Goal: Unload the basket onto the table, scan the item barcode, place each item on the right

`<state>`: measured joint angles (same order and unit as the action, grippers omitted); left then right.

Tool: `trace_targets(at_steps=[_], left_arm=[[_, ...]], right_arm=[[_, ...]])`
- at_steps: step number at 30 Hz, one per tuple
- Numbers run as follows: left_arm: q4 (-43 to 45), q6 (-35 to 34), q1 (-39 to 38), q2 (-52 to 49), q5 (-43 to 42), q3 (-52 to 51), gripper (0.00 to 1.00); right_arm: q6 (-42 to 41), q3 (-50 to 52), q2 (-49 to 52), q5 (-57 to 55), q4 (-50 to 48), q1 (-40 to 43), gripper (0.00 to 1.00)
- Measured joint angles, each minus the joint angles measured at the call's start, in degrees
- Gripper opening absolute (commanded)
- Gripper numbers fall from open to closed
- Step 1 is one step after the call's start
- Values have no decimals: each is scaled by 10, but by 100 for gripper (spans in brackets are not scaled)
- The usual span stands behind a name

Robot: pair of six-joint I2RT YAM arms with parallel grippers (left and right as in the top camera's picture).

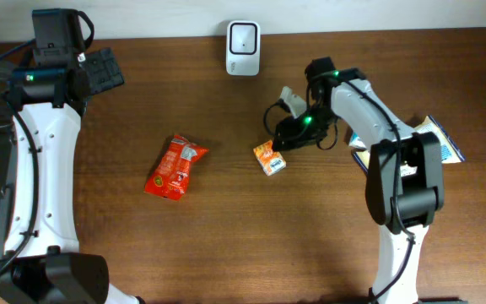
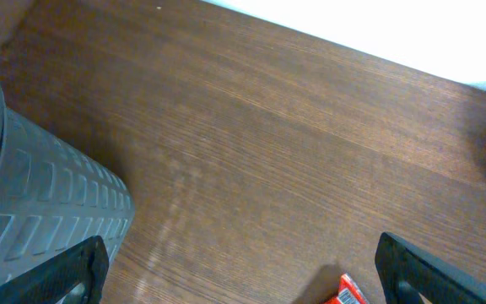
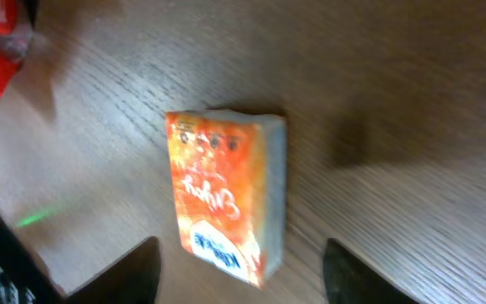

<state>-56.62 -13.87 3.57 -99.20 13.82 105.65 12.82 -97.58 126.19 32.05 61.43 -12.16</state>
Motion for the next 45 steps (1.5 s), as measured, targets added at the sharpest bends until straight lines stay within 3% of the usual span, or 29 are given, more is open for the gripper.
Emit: trace_targets(at_steps=[10, 11, 13, 14, 21, 26, 29, 32, 37, 45], left_arm=[[1, 0, 0, 0, 1, 0, 99], [1, 0, 0, 0, 1, 0, 99], [1, 0, 0, 0, 1, 0, 99], [1, 0, 0, 0, 2, 0, 99], [1, 0, 0, 0, 2, 0, 99], [0, 0, 0, 0, 1, 0, 99], [1, 0, 0, 0, 2, 0, 99], [0, 0, 0, 0, 2, 0, 99], [1, 0, 0, 0, 2, 0, 99], [1, 0, 0, 0, 2, 0, 99]], right_arm=[[-23, 83, 2, 10, -104, -19, 30], [-24, 84, 2, 10, -103, -19, 18], [-37, 85, 2, 12, -100, -19, 12], [-40, 84, 2, 19, -91, -19, 4], [-24, -17, 0, 101, 74, -12, 4], [16, -128, -12, 315, 162, -10, 4], [5, -139, -12, 456, 156, -7, 4], [-67, -141, -12, 518, 106, 10, 4], [-189, -142, -12, 546, 51, 46, 4], [-233, -192, -12, 518, 8, 66, 4]])
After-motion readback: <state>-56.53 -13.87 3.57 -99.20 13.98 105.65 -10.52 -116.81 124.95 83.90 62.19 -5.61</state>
